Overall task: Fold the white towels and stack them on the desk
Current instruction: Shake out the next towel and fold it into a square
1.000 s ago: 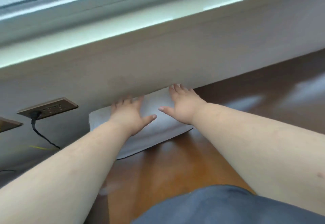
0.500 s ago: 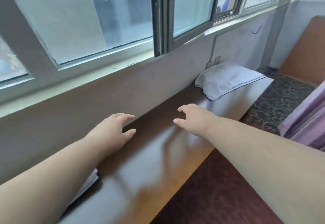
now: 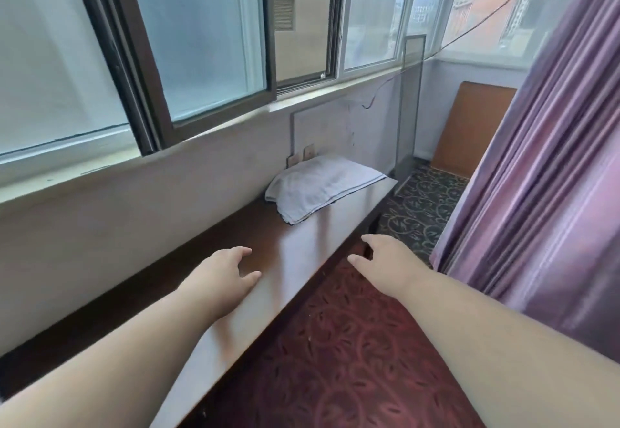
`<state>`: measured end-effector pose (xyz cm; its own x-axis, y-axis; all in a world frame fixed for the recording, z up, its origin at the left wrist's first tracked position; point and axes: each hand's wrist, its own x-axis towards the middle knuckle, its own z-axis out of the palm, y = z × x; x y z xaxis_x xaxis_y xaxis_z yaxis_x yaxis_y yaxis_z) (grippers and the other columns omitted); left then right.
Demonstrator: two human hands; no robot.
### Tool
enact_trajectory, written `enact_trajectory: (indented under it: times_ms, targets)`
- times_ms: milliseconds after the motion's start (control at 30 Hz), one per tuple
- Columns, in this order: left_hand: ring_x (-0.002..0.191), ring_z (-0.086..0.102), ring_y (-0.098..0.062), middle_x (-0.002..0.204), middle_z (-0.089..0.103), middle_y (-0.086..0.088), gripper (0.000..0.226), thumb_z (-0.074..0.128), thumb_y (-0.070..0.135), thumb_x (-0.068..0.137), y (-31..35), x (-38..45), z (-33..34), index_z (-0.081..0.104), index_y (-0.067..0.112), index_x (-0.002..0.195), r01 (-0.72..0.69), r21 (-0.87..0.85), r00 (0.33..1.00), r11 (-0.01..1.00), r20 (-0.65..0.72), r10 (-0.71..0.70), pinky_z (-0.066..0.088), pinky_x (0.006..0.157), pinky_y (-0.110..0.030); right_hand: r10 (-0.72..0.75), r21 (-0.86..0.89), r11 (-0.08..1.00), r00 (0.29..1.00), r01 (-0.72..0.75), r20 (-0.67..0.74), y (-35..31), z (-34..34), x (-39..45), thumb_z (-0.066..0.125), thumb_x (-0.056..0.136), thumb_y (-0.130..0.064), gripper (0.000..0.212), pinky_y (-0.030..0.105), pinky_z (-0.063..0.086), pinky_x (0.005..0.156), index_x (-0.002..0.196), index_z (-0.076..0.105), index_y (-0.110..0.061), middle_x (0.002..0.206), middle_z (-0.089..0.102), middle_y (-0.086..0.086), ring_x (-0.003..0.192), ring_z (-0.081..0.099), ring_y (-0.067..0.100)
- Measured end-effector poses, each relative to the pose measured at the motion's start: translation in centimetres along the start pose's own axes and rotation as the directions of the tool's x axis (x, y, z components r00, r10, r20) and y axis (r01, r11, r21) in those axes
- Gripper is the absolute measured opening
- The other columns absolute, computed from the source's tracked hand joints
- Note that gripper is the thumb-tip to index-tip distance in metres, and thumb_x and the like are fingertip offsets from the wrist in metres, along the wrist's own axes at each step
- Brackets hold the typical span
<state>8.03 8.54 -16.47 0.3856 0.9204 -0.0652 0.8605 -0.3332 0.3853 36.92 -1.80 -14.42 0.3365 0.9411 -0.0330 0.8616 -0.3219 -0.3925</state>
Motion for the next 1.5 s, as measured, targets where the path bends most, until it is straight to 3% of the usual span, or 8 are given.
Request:
enact_trajectory:
  times_ms: [67, 200, 400, 667, 867, 1000, 1200, 1500]
  targets:
    - [0.132, 0.046, -0.016, 0.149, 0.043, 0.002, 0.066, 0.054, 0.055, 0.090, 1.8, 1.9, 0.7, 0.037, 0.028, 0.148, -0.009, 0.030, 1.000, 1.000, 0.010, 0.009, 0.038, 0.107, -0.032, 0.000, -0.009, 1.000, 1.000, 0.000, -0.013, 2.2, -0.6, 1.1, 0.054, 0.092, -0.055, 0.058, 0.039, 0.041, 0.103, 0.130, 0.056, -0.012, 0.132, 0.059, 0.008, 0.126, 0.050, 0.027]
    - [0.138, 0.038, -0.016, 0.152, 0.039, 0.004, 0.070, 0.050, 0.056, 0.091, 4.5, 7.0, 1.8, 0.032, 0.025, 0.151, -0.060, 0.129, 0.998, 0.990, 0.006, 0.060, 0.035, 0.112, -0.038, 0.028, -0.051, 0.998, 1.000, -0.028, 0.002, 5.9, -1.6, 5.2, 0.046, 0.096, -0.059, 0.073, 0.038, 0.023, 0.116, 0.149, 0.036, -0.009, 0.152, 0.041, 0.007, 0.147, 0.024, 0.030]
    - [0.134, 0.038, -0.019, 0.144, 0.045, 0.004, 0.067, 0.046, 0.062, 0.088, 7.1, 16.7, 4.9, 0.038, 0.029, 0.145, -0.117, 0.223, 0.993, 0.968, 0.037, 0.111, 0.035, 0.109, -0.040, 0.017, -0.153, 0.988, 0.999, -0.010, 0.043, 10.3, -1.5, 14.0, 0.042, 0.096, -0.062, 0.080, 0.034, 0.010, 0.120, 0.156, 0.023, -0.013, 0.163, 0.022, 0.007, 0.152, 0.008, 0.025]
    - [0.138, 0.036, -0.018, 0.150, 0.041, 0.004, 0.076, 0.040, 0.072, 0.087, 10.5, 34.2, 7.7, 0.036, 0.028, 0.149, -0.166, 0.285, 0.983, 0.944, 0.129, 0.134, 0.033, 0.112, -0.038, 0.063, -0.173, 0.983, 0.997, -0.054, 0.046, 15.6, -3.0, 27.4, 0.047, 0.093, -0.065, 0.083, 0.046, 0.018, 0.122, 0.156, 0.024, -0.016, 0.163, 0.022, 0.006, 0.152, 0.009, 0.028]
    - [0.141, 0.032, -0.013, 0.151, 0.040, 0.006, 0.075, 0.040, 0.071, 0.087, 13.1, 42.7, 10.1, 0.036, 0.028, 0.149, -0.176, 0.318, 0.980, 0.932, 0.148, 0.135, 0.034, 0.111, -0.035, 0.108, -0.131, 0.987, 0.989, -0.094, 0.102, 20.6, -2.2, 35.1, 0.048, 0.091, -0.066, 0.086, 0.047, 0.018, 0.121, 0.157, 0.021, -0.018, 0.164, 0.019, 0.006, 0.152, 0.009, 0.027]
    - [0.141, 0.031, -0.012, 0.150, 0.041, 0.007, 0.074, 0.039, 0.071, 0.088, 14.2, 46.9, 11.6, 0.036, 0.029, 0.149, -0.122, 0.348, 0.989, 0.930, 0.118, 0.086, 0.034, 0.111, -0.034, 0.049, -0.140, 0.990, 0.986, -0.027, 0.159, 23.8, -1.8, 41.9, 0.050, 0.091, -0.064, 0.085, 0.047, 0.019, 0.121, 0.157, 0.021, -0.019, 0.164, 0.019, 0.007, 0.152, 0.009, 0.029]
    - [0.141, 0.030, -0.014, 0.152, 0.037, 0.005, 0.071, 0.041, 0.067, 0.091, 17.0, 51.5, 13.7, 0.033, 0.028, 0.150, 0.064, 0.379, 0.991, 0.923, 0.088, -0.105, 0.030, 0.113, -0.033, -0.118, -0.178, 0.970, 0.961, 0.165, 0.248, 27.7, -2.4, 53.7, 0.051, 0.090, -0.066, 0.085, 0.043, 0.017, 0.122, 0.156, 0.024, -0.020, 0.162, 0.021, 0.007, 0.151, 0.012, 0.029]
    - [0.141, 0.030, -0.018, 0.154, 0.034, 0.000, 0.070, 0.039, 0.068, 0.090, 19.1, 55.0, 16.0, 0.032, 0.031, 0.149, 0.336, 0.344, 0.929, 0.877, 0.036, -0.369, 0.028, 0.111, -0.036, -0.312, -0.129, 0.910, 0.858, 0.393, 0.409, 25.8, -0.7, 66.9, 0.050, 0.091, -0.064, 0.082, 0.039, 0.012, 0.122, 0.157, 0.022, -0.024, 0.164, 0.015, 0.007, 0.152, 0.005, 0.025]
